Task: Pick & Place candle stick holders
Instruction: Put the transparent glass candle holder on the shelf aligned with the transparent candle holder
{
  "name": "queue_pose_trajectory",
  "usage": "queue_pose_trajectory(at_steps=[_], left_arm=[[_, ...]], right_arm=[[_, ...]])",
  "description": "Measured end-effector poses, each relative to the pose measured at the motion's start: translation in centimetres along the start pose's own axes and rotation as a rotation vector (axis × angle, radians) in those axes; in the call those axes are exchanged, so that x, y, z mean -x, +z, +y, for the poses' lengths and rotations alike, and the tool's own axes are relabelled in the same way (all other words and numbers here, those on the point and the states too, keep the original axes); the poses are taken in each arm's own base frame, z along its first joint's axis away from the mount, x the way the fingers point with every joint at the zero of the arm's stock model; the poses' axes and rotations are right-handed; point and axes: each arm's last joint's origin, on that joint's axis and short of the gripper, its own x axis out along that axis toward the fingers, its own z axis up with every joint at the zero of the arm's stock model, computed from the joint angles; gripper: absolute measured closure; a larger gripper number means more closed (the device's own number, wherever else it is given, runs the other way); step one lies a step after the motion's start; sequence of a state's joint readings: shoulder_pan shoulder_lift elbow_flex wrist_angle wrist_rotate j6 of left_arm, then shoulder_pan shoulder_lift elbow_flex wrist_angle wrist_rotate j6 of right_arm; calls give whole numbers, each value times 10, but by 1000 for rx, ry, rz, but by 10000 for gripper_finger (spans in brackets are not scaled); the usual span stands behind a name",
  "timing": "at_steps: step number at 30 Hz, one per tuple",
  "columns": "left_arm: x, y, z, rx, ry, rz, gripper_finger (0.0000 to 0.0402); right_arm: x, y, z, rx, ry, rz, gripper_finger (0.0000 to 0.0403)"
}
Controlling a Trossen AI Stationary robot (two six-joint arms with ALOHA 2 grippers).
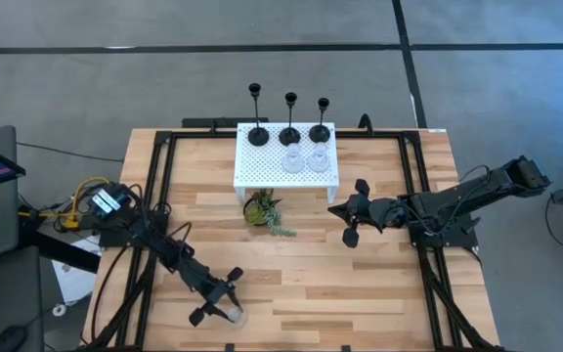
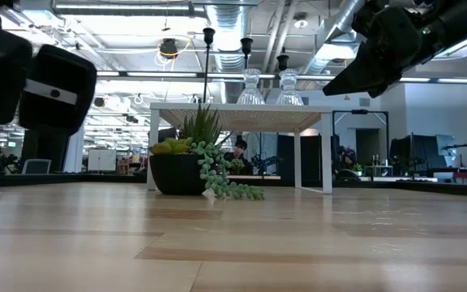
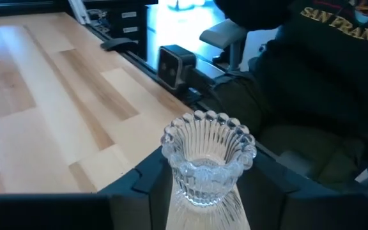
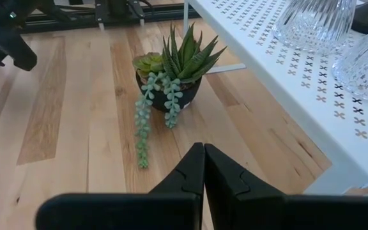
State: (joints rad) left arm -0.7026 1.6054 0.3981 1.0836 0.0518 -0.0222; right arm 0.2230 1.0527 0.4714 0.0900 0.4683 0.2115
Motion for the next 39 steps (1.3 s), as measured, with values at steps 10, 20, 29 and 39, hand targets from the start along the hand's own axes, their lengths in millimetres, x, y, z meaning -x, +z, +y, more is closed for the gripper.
queue_pose_trajectory(at_steps=[10, 20, 29, 39], left_arm=[[2, 0, 22, 7, 128, 3, 248], [7, 1, 45, 64, 224, 1, 256], [30, 30, 51, 135, 349, -9, 261], [81, 81, 59, 88, 569, -165, 261]], right_arm=[[0, 0, 0, 0, 0, 0, 403], [0, -1, 0, 7, -3, 14, 403], [0, -6, -1, 29, -12, 55, 403], [0, -6, -1, 28, -12, 53, 403]])
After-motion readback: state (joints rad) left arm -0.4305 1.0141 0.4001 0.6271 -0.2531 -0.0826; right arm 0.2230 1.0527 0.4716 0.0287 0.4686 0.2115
